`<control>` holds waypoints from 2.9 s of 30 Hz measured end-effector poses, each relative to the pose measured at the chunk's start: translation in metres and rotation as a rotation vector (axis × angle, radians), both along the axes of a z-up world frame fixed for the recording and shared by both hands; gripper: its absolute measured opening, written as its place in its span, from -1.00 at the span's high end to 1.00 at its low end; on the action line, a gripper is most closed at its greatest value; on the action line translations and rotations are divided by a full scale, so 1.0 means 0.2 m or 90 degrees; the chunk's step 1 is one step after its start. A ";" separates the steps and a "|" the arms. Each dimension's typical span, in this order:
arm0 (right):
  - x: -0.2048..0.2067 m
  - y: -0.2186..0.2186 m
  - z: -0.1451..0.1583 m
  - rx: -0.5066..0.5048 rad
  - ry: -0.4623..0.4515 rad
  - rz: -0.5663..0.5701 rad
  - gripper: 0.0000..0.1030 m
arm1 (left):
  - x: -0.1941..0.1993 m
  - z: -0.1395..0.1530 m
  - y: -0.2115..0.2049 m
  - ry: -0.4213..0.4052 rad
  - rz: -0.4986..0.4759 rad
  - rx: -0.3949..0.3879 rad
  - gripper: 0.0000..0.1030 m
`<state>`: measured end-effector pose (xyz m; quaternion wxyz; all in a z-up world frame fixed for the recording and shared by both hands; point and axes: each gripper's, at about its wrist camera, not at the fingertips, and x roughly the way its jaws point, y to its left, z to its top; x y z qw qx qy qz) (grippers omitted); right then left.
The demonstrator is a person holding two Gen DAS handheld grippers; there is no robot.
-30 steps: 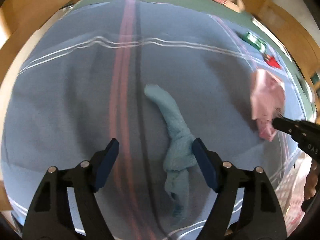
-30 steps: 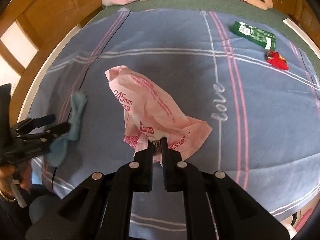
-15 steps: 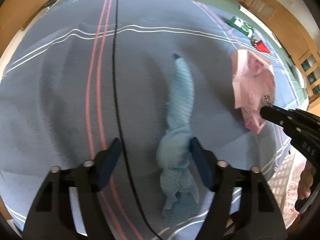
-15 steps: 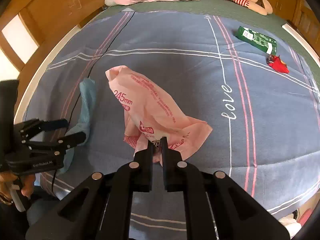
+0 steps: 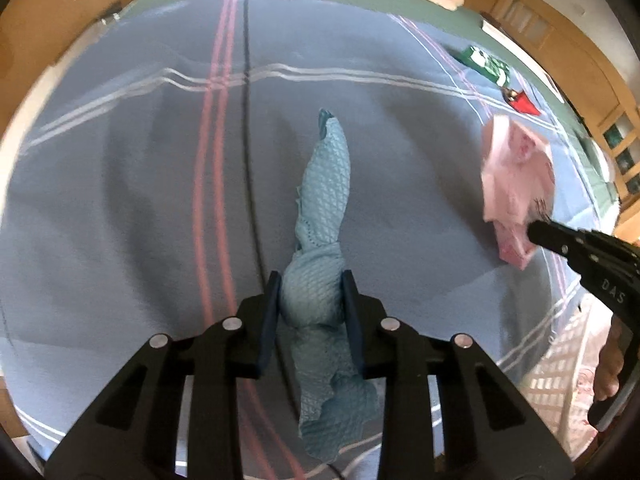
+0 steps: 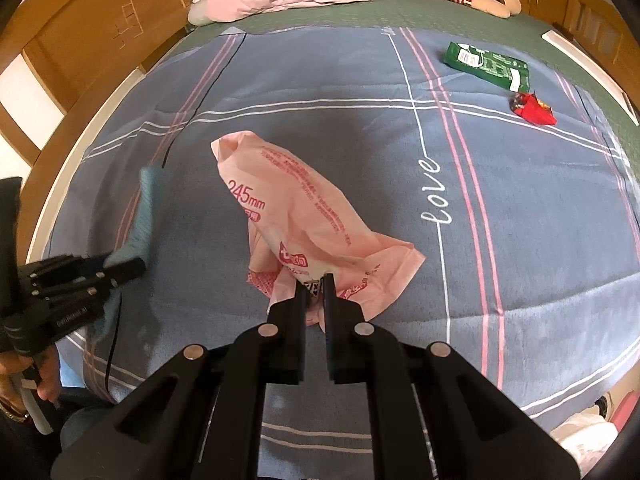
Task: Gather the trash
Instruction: 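Carry the cloth and pink wrapper to the wastebasket and open both tools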
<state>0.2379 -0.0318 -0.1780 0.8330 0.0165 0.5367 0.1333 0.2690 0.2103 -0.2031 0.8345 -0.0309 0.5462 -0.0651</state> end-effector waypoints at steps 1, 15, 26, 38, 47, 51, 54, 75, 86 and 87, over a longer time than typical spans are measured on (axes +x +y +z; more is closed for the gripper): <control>0.00 0.00 0.00 0.001 0.000 -0.001 0.83 | 0.00 0.02 0.02 -0.009 0.009 0.005 0.41; -0.02 0.05 0.00 0.010 0.008 -0.002 0.69 | -0.02 0.12 0.15 -0.053 0.067 0.006 0.41; 0.04 0.04 0.02 0.009 -0.005 -0.058 -0.54 | -0.02 0.18 0.23 -0.077 0.113 -0.008 0.41; 0.11 0.27 -0.05 -0.061 -0.016 0.000 -0.59 | -0.02 0.19 0.27 -0.083 0.132 -0.017 0.41; 0.07 0.35 -0.04 -0.078 -0.041 0.052 0.26 | -0.06 0.24 0.26 -0.115 0.134 -0.005 0.41; 0.02 0.27 0.05 -0.057 -0.051 0.034 0.26 | -0.14 0.33 0.24 -0.185 0.134 0.011 0.41; -0.05 0.14 0.17 -0.038 -0.065 0.018 0.27 | -0.24 0.40 0.20 -0.207 0.128 -0.013 0.41; -1.22 -1.20 0.15 -0.116 0.074 -0.146 -0.34 | -0.96 0.51 -0.95 -0.147 -0.184 -0.245 0.41; -1.31 -1.80 0.44 0.189 -0.070 -0.437 -0.66 | -1.07 0.29 -1.46 -0.036 -0.348 -0.257 -0.72; -1.31 -1.80 0.44 0.179 -0.070 -0.439 -0.66 | -1.06 0.29 -1.45 -0.044 -0.345 -0.253 -0.72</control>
